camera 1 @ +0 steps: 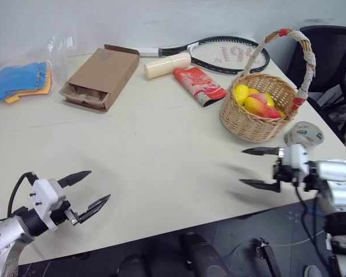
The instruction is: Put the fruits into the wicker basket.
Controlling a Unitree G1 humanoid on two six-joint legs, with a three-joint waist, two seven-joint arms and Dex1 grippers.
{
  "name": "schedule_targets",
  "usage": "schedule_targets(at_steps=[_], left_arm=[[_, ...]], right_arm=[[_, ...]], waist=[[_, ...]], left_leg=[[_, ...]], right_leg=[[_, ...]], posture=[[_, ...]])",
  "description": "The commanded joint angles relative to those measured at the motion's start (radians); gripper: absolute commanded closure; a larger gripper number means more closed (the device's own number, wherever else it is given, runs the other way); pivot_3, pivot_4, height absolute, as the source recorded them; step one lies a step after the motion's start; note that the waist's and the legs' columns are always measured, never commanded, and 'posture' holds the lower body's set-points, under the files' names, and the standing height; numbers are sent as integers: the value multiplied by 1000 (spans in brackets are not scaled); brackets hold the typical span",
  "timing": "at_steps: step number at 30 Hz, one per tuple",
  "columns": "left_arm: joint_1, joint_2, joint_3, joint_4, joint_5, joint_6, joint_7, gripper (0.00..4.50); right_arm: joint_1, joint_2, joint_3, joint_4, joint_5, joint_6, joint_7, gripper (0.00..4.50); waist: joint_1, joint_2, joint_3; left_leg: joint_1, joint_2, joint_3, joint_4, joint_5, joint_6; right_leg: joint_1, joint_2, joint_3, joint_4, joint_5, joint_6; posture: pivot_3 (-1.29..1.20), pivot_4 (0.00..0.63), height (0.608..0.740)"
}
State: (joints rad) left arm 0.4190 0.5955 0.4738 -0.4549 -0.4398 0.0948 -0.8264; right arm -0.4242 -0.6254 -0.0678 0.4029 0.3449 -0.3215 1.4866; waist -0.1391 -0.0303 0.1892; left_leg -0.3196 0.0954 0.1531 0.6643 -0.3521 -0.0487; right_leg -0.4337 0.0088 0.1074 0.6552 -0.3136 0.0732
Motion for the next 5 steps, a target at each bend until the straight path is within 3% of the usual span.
schedule_targets(at_steps=[1, 5], left_arm=[[13, -14, 16, -62, -1, -19, 31, 0], [18, -29, 12, -63, -8, -10, 52, 0]], right_arm=[[-35, 30, 22, 31, -16, -50, -20, 13], [-54, 74, 34, 73, -24, -68, -69, 13]], waist=[[3, 0, 0], [8, 0, 0]], left_leg=[[0, 0, 0, 0, 0, 0], [1, 0, 2, 1, -1, 1]], right_leg=[[0, 0, 0, 0, 0, 0], [5, -1, -3, -2, 0, -1]], posture=[[0, 150, 740], [0, 150, 740]])
